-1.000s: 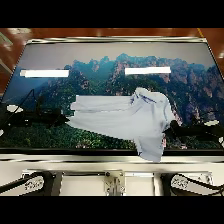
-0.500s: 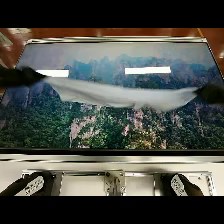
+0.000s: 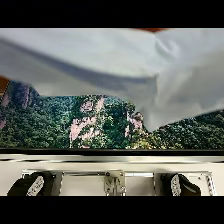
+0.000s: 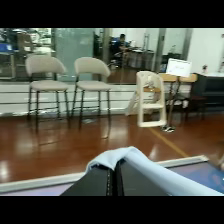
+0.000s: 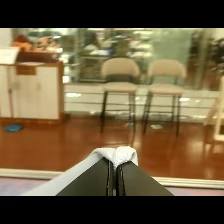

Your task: Fold the shirts.

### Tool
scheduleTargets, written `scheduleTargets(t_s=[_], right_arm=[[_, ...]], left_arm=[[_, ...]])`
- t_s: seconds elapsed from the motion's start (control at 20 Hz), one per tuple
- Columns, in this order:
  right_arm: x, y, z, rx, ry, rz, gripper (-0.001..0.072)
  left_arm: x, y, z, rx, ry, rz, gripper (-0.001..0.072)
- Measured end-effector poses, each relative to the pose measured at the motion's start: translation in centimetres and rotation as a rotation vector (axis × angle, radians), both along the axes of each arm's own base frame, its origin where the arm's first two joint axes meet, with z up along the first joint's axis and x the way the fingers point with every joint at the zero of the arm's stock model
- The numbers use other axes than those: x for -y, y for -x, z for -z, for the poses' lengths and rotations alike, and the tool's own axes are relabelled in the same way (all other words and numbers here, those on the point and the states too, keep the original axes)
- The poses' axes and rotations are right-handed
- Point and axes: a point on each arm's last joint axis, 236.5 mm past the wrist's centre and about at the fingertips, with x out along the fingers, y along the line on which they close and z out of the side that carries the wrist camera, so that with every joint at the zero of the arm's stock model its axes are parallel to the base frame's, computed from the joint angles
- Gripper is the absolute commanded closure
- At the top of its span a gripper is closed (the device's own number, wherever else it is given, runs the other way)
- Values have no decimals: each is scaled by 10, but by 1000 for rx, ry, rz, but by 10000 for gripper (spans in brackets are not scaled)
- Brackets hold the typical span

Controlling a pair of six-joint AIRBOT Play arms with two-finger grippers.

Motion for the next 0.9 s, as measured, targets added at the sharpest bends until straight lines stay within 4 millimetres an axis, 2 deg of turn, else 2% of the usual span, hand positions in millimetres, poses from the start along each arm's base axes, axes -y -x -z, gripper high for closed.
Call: scheduleTargets(t_s=[0.05,0.15,0.25,0.4,0.55,0.65,0.8,0.9], right_arm=[[1,4,-1,-3,0,13,656],[5,-3,15,-82,-8,21,656],[18,-24,48,-235,-33,21,656],[43,-70,130,-563,-143,-16,656],[73,-118,231,-879,-305,-43,656],[87,-152,294,-1012,-407,-57,657],[87,-214,367,-1079,-489,-69,656],[78,-258,405,-1068,-510,-63,655]], left_arm=[[-6,3,10,-39,-24,-35,672],[-19,-2,38,-148,-62,-95,672],[-31,-19,79,-293,-82,-129,672],[-51,-59,160,-550,-80,-154,672],[-67,-105,263,-843,-50,-149,672],[-74,-134,322,-990,-26,-141,671],[-81,-179,393,-1131,13,-132,671],[-81,-207,424,-1166,62,-120,671]])
